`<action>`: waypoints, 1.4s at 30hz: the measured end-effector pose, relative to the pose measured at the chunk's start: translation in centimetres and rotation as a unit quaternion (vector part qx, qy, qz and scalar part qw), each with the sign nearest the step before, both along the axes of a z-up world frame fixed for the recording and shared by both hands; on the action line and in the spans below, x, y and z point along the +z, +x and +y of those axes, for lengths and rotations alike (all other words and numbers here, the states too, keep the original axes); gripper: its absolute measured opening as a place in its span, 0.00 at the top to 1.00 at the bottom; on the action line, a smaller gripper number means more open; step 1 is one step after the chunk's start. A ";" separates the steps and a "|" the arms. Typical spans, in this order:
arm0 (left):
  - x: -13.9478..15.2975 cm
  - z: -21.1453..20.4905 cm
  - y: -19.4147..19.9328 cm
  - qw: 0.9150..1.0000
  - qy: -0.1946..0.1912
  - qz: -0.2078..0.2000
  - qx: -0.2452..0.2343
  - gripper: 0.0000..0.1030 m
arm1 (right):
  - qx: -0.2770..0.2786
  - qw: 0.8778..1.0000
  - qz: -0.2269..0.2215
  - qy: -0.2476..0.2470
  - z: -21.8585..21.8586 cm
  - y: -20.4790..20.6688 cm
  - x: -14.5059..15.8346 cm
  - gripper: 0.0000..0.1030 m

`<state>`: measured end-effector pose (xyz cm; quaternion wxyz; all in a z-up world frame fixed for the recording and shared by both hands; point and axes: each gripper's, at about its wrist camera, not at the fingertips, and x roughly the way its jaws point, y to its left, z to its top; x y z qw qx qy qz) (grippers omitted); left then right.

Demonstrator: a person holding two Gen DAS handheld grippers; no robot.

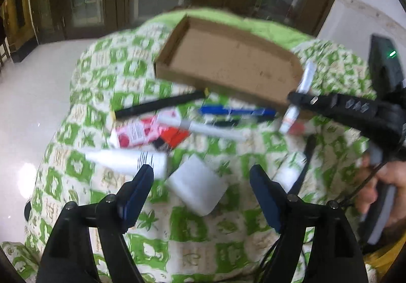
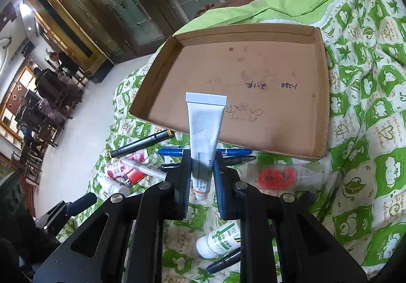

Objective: Organize rigid objects
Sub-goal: 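Lift the white charger with the left tool toward the cardboard tray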

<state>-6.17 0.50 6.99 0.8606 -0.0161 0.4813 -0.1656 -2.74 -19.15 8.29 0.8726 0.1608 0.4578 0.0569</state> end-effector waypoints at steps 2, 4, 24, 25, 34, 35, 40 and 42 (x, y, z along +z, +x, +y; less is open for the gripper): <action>-1.0 -0.6 0.2 1.000 0.021 0.020 0.005 0.24 | -0.001 1.000 0.002 0.003 0.0 0.0 0.0 0.84; -1.9 -1.6 0.2 0.999 0.039 0.029 0.007 0.24 | -0.001 1.000 0.002 0.004 0.0 -0.1 0.0 0.84; -2.4 -0.4 0.1 0.999 0.012 0.037 0.028 0.71 | -0.005 1.000 -0.001 0.011 -0.4 -0.1 0.0 0.84; -2.3 -0.2 0.1 0.999 0.008 0.036 0.025 0.72 | -0.006 1.000 -0.001 0.011 -0.5 -0.1 0.0 0.84; -3.8 -0.2 1.3 0.997 0.003 0.070 0.037 0.65 | -0.003 1.000 0.001 0.013 -0.3 -0.1 -0.2 0.84; -3.8 -0.2 1.4 0.997 -0.002 0.067 0.037 0.58 | -0.002 1.000 0.001 0.014 -0.3 0.0 -0.3 0.84; -3.4 0.2 1.8 0.997 -0.037 0.050 0.040 0.49 | -0.003 1.000 0.001 0.015 -0.2 0.0 -0.3 0.84; -3.4 0.2 2.2 0.997 -0.040 0.043 0.042 0.49 | -0.002 1.000 0.002 0.016 -0.2 0.0 -0.3 0.84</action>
